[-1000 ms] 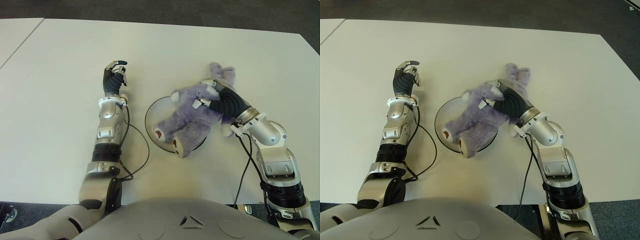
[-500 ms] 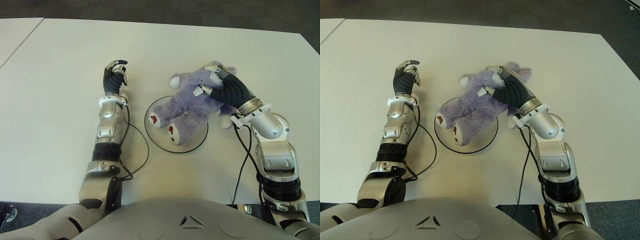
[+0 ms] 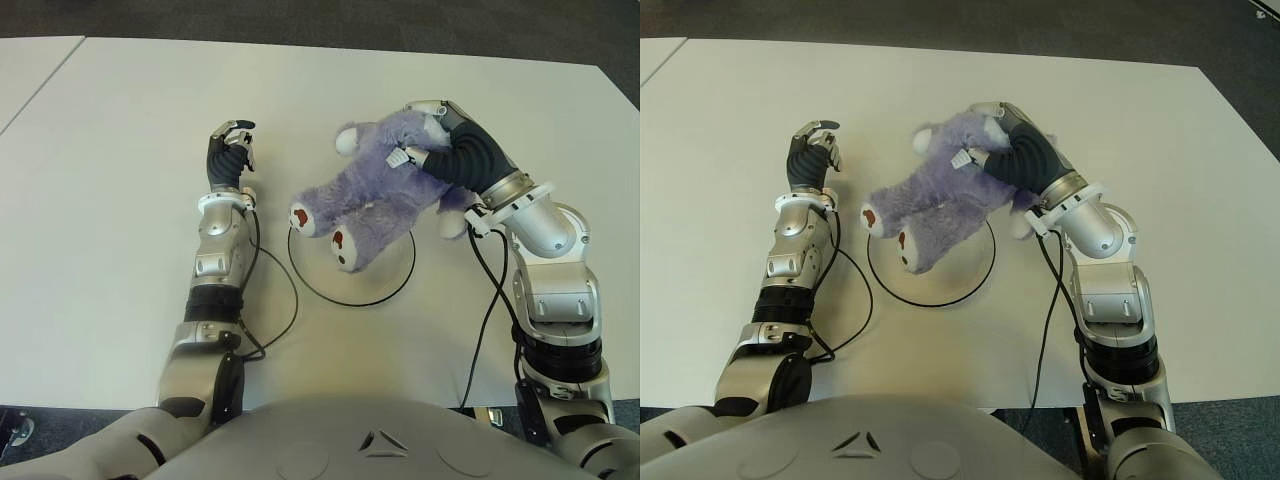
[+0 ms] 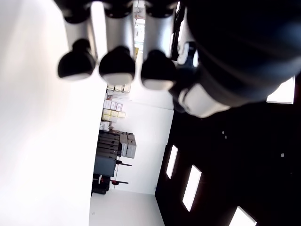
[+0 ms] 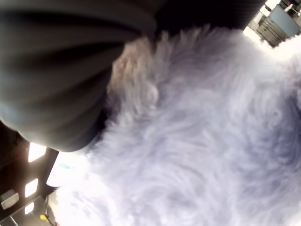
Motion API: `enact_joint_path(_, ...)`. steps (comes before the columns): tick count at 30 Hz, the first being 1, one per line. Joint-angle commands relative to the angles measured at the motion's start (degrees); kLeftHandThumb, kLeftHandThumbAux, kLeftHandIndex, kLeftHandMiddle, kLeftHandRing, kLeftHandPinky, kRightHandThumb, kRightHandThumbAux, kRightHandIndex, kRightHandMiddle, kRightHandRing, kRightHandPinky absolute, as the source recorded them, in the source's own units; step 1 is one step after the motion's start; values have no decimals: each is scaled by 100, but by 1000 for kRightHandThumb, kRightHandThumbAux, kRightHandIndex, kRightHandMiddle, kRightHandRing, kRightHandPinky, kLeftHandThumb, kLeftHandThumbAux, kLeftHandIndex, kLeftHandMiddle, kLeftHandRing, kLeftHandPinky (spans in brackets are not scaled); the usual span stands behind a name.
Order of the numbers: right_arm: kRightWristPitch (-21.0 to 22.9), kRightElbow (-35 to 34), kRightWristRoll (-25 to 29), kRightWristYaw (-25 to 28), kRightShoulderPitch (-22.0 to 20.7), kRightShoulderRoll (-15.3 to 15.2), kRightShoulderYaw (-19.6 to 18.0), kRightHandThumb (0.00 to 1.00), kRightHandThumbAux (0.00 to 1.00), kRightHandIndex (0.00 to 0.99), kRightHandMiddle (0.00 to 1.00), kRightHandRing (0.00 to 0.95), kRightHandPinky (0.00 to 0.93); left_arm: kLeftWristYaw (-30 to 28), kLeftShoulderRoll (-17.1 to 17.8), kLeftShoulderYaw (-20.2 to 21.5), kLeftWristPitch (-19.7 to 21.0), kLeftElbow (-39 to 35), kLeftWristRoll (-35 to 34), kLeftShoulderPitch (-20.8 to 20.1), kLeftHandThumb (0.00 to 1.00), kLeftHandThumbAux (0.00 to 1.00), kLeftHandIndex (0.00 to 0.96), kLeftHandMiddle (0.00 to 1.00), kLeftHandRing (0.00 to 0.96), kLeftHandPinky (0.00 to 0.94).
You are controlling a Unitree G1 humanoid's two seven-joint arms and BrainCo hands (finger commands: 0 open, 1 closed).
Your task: Put the doll into the plate.
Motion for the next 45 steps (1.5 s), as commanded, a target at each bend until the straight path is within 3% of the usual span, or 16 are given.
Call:
enact_joint_path(1, 109, 36, -97, 31, -344, -35, 127, 750, 707, 441, 893, 888, 885, 105, -42, -30, 74, 120, 50, -29, 708, 705, 442, 866, 864, 828)
enact_joint_path(11, 419, -87, -273, 132, -822, -29, 489, 750, 707, 441, 892, 887, 876, 82, -53, -54, 71, 148, 43, -37, 707, 705, 442, 864, 862, 814)
enact_joint_path(39, 852, -273, -78, 413, -473, 117, 1068, 752, 707, 441, 887, 880, 860, 113, -93, -16, 20, 84, 44, 42, 707, 705, 442, 864, 861, 816)
enact_joint_path(45, 723, -243, -27, 482, -334, 77, 1168, 753, 708, 441, 887, 881, 854, 94, -81, -28, 20, 37, 51, 78, 707, 705, 442, 864, 863, 818)
